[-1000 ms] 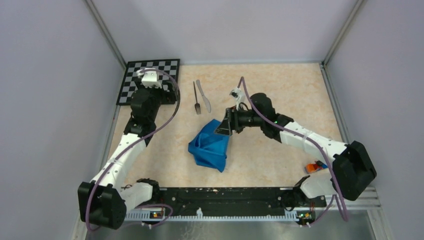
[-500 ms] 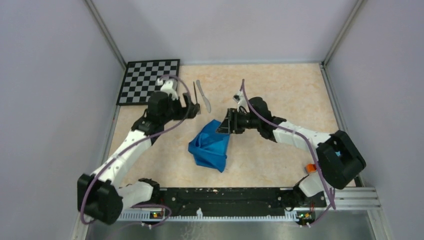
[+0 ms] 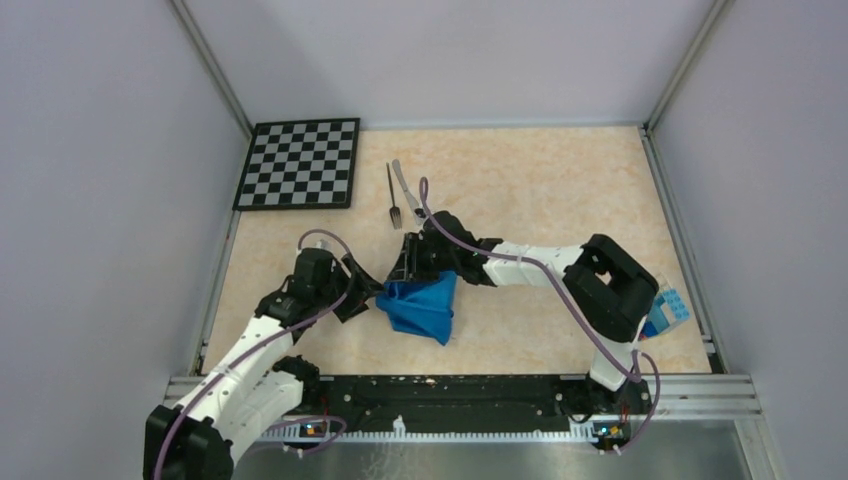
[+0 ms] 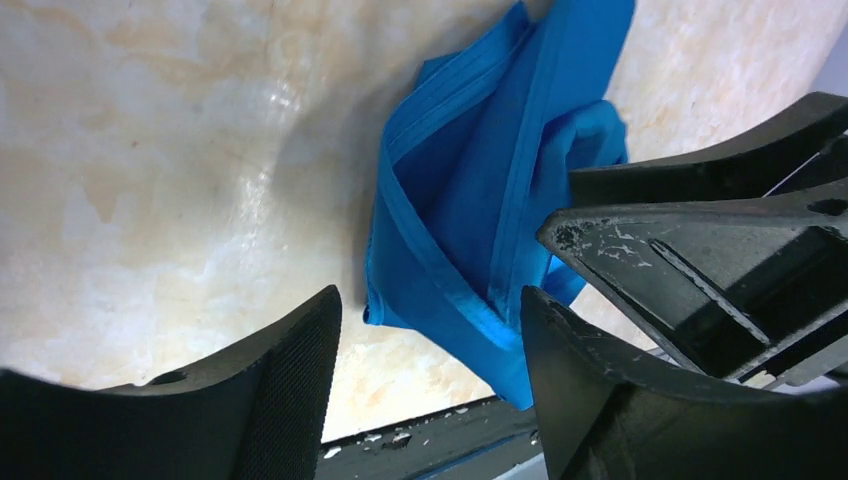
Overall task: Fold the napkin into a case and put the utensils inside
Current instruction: Pick up the crumpled napkin from the center of the board.
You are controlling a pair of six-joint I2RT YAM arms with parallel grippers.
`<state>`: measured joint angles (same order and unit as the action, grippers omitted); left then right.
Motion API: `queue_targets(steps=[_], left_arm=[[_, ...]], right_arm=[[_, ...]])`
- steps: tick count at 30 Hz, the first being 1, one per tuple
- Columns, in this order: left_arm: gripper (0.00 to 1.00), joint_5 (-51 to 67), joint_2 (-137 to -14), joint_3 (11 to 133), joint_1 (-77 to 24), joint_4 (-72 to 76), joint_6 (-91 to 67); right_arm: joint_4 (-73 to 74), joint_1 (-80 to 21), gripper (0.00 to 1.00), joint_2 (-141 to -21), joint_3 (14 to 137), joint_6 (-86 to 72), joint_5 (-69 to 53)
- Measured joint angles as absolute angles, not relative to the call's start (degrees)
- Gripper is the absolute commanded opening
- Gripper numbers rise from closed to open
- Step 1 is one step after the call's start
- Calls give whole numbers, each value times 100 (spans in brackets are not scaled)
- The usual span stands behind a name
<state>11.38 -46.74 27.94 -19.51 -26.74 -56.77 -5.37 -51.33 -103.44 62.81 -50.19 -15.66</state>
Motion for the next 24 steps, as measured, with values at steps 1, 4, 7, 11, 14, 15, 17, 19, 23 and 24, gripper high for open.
queue_targets(steps=[1,4,7,11,14,15,17,19,23,24], left_arm=[[74,1168,-4676,2724,-1951,-2674,-5743],[74,1295,-4678,2515,-1951,-2563,-5909],[73,1474,-4764,2298,-1951,-2246,-6003],[73,1841,-5118,1992,-1984,-1485,-6071],[64,2145,-5474,1754,-2093,-714,-6147],[60,2222,-5599,1704,-2141,-478,-6176],[50,2344,-5854,1660,-2228,-34,-6191],[28,2421,-6080,1660,-2270,307,-6160],[0,2412,-6276,1785,-2281,561,-5878],[0,2359,-6274,1898,-2272,497,-5793]], right_arm=[[-578,-5186,13,-10390,6283,-5103,-1468],[-652,-5229,0,-10431,6156,-5266,-1262],[-1000,-5085,0,-10272,5688,-5402,-1186],[-1557,-4670,0,-9738,4799,-5564,-1457],[-1955,-4366,0,-9360,4355,-5671,-1772],[-2093,-4294,0,-9258,4246,-5704,-1879],[-2338,-4171,0,-9048,4032,-5745,-2121],[-2394,-4047,0,-8770,3846,-5673,-2355],[-1837,-3680,0,-8093,3828,-5083,-2657],[-1522,-3538,0,-7881,3885,-4856,-2683]])
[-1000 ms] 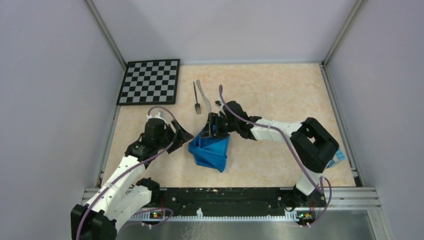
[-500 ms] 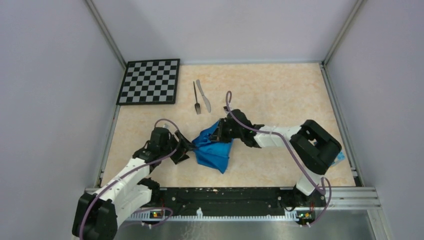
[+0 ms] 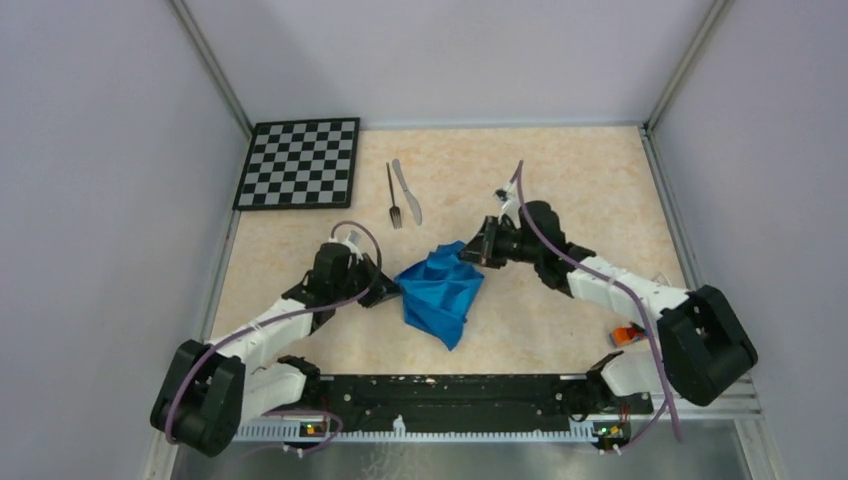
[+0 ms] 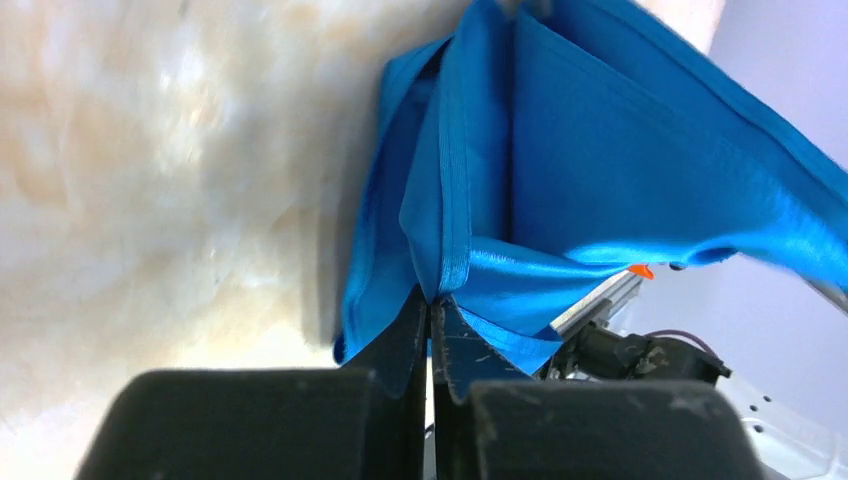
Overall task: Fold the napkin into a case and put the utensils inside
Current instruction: Pick up the crumpled napkin from the center of the board, then place the crumpled napkin at the center of the board.
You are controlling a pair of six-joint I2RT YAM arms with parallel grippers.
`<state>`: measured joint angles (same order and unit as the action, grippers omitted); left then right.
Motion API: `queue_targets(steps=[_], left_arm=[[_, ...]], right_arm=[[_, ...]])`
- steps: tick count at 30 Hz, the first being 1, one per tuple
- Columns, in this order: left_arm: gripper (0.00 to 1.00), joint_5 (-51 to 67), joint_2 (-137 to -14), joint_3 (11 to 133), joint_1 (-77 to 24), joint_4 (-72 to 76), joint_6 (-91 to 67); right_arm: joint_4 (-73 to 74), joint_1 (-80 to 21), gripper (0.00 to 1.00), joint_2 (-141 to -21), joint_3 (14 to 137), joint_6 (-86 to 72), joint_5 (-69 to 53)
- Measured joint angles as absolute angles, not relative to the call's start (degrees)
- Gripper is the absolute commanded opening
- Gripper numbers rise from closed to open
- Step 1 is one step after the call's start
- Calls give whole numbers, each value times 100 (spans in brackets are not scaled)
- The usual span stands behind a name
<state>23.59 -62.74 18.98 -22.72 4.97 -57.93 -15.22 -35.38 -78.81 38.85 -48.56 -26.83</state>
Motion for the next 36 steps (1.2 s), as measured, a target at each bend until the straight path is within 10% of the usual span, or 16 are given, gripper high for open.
queue_targets(steps=[18,21,25,28,36], left_arm=[[0,1055,-5074,6506,-1188,-2403,-3234],[0,1125,-4394,5349,-1199,-2416,-3413],[0,1599,-4049,3072,-1208,-2010,-4130],[12,1940,-4101,1765,-1199,-1984,-4692],[80,2263,-3516,1594,-1203,-1914,-5249]], right_arm=[[2611,-1194,0,-6208,7105,-2803,-1426],[2773,-1194,37,-5913,6438,-2775,-760],[2873,-1212,49,-6023,5131,-2764,-329],[3046,-1210,69,-6285,4578,-2705,-534],[2576,-1378,71,-6434,4976,-2383,-1090]])
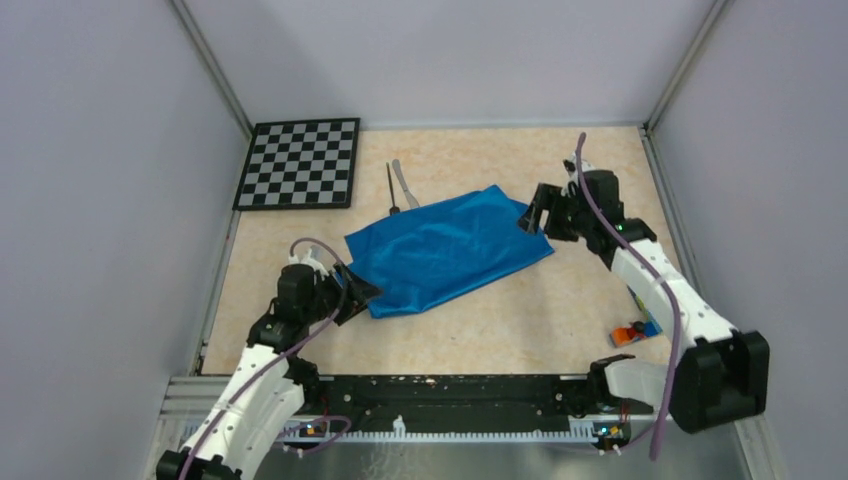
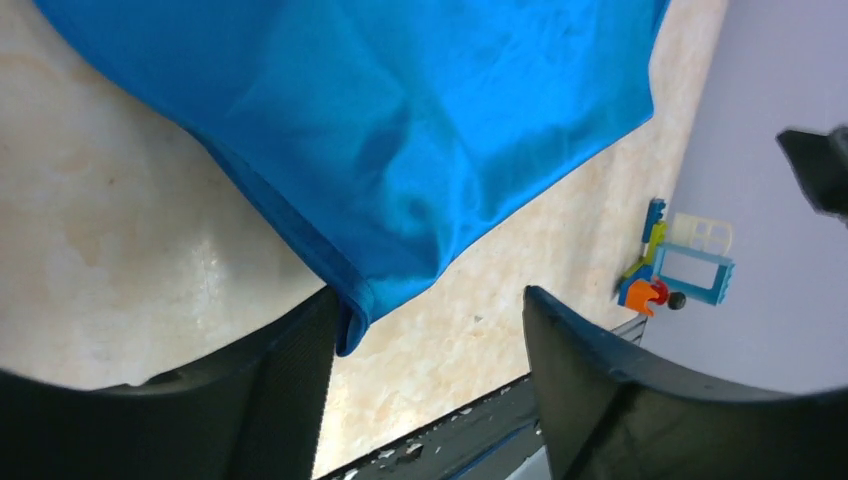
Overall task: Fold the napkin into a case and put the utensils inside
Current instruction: Place the crumpled napkin at the center of the board, then pick up the crumpled napkin from the center of the board.
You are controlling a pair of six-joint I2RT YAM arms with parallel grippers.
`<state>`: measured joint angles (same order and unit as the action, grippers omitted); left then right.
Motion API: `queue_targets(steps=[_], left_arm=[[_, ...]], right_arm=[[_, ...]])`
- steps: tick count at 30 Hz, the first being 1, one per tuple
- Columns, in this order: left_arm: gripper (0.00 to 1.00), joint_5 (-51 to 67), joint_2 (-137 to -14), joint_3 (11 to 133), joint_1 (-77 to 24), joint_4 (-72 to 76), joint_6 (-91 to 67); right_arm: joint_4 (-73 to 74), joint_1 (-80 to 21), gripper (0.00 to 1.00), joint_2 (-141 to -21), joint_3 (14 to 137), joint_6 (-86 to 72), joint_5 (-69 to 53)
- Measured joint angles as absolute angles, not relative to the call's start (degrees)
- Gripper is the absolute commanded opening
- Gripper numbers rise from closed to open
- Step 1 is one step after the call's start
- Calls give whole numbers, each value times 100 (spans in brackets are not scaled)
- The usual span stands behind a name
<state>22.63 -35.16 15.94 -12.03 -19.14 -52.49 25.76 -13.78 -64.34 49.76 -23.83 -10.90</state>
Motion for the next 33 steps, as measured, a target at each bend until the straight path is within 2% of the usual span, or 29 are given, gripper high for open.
queue_targets(steps=[3,5,9,15,19,25,29,31,33], left_arm=[[86,1938,-3562,1973,-1201,-2023,-5231],[87,1695,-3763,2294,-1177,-2091,-5183],[91,1269,-4687,3120,-1057,-2158,-4838],[83,819,-6460,4084,-718,-2141,-4254],[75,650,-7124,4115,-489,-2112,-4104],[74,423,-7446,4112,-410,-2056,-4058],[78,360,-7612,4112,-403,-1997,-4056],[79,362,-7754,4112,-397,-2003,-4058],[78,357,-7872,4112,-390,-2012,-4062]], right_arm=[[2021,-1378,69,-7354,5651,-2290,-1332],[1758,-1378,63,-8106,6158,-2145,-1415],[1680,-1396,62,-9760,7511,-1754,-1476],[2012,-1468,63,-11402,9061,-891,-1361],[2322,-1527,61,-12140,9957,-429,-1184],[2646,-1570,54,-12895,10733,-5,-1070],[2797,-1625,50,-13172,10844,78,-1061],[2860,-1660,45,-13238,10847,97,-1068],[2880,-1697,33,-13262,10840,104,-1072]])
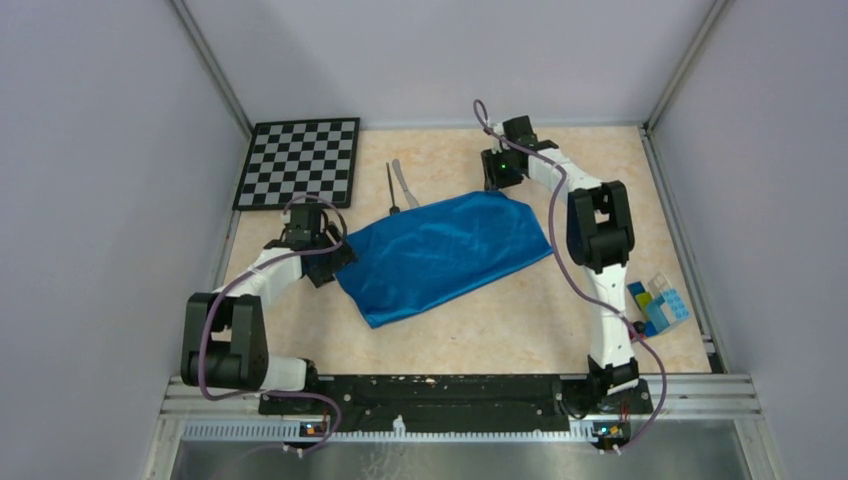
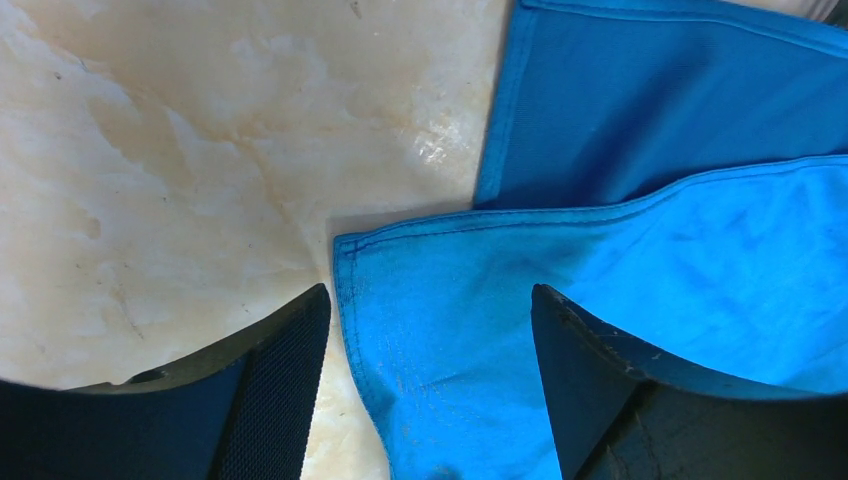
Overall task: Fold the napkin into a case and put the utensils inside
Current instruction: Pick up the crumpled napkin from the center of the board.
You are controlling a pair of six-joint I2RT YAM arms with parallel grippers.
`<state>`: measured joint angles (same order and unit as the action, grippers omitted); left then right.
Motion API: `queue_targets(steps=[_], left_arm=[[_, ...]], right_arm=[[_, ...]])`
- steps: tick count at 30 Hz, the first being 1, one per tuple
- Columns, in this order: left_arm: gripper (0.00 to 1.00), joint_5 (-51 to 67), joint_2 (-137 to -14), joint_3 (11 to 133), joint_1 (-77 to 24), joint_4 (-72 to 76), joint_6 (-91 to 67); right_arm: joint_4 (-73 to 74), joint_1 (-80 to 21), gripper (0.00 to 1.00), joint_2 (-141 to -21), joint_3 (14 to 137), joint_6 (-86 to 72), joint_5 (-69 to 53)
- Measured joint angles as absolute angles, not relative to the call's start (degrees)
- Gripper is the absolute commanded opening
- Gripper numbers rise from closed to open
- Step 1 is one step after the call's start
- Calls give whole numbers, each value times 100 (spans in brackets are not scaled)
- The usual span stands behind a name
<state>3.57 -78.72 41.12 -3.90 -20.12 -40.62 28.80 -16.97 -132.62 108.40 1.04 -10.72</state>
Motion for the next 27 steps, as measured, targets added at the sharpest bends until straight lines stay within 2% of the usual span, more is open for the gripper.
queue_targets(steps=[1,3,6,13,27], left_arm=[[78,357,-7915,4112,-388,-2014,-4066],[78,360,-7981,4110,-386,-2014,-4084],[79,377,-8012,4104,-384,-2005,-4108],[80,517,-8020,4099,-384,-1986,-4130],[83,976,-7988,3931,-384,-1669,-3970]], right_arm=[[2877,-1712,29,-13262,10838,119,-1074],[2821,-1734,29,-13262,10814,106,-1074],[2665,-1750,41,-13251,10680,80,-1074],[2460,-1747,57,-13056,10331,-134,-1323],[1697,-1682,59,-12145,8949,-958,-2613]])
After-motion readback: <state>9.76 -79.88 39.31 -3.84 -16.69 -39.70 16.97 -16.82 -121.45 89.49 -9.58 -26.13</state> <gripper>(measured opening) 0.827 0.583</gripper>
